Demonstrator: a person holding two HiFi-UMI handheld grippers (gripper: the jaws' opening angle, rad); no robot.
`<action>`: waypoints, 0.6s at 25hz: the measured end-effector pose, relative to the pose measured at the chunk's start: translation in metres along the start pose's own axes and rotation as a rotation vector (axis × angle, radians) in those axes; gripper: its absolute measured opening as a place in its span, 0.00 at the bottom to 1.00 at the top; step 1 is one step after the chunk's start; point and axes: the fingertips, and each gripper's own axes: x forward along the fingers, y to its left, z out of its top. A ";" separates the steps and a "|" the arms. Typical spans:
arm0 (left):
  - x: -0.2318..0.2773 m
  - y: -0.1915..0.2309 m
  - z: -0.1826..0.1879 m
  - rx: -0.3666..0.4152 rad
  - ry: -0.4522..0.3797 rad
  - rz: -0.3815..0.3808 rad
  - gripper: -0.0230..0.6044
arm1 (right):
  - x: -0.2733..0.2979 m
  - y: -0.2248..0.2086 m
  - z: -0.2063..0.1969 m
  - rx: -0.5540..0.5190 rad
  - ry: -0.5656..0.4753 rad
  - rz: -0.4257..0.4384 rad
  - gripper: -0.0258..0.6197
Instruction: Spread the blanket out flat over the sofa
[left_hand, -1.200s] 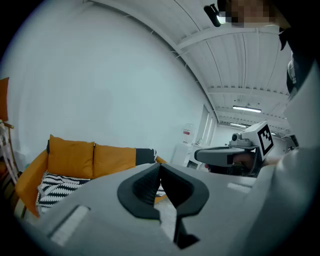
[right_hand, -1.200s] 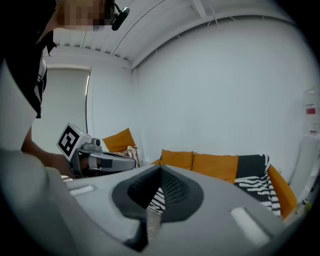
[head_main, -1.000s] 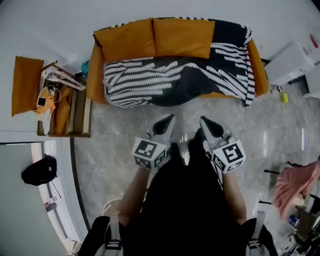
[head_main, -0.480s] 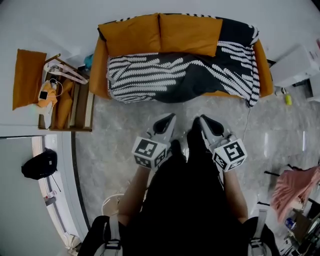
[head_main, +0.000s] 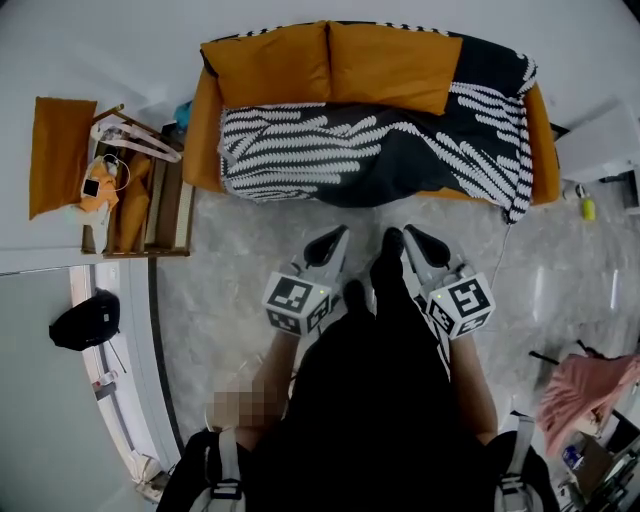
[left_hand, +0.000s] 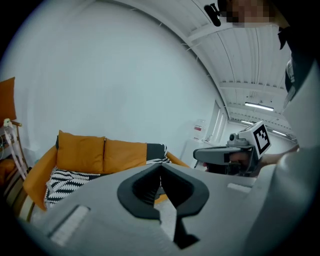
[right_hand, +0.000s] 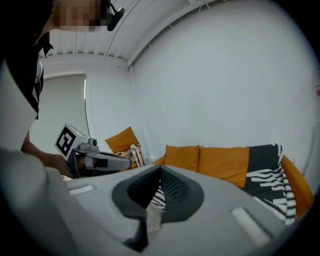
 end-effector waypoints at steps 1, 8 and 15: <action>0.007 0.004 0.004 -0.001 0.002 0.005 0.05 | 0.005 -0.007 0.003 0.001 0.002 0.004 0.04; 0.066 0.023 0.032 0.008 0.020 0.026 0.06 | 0.042 -0.061 0.027 0.010 0.010 0.042 0.04; 0.116 0.024 0.059 0.024 0.026 0.043 0.06 | 0.065 -0.108 0.043 0.020 0.023 0.100 0.04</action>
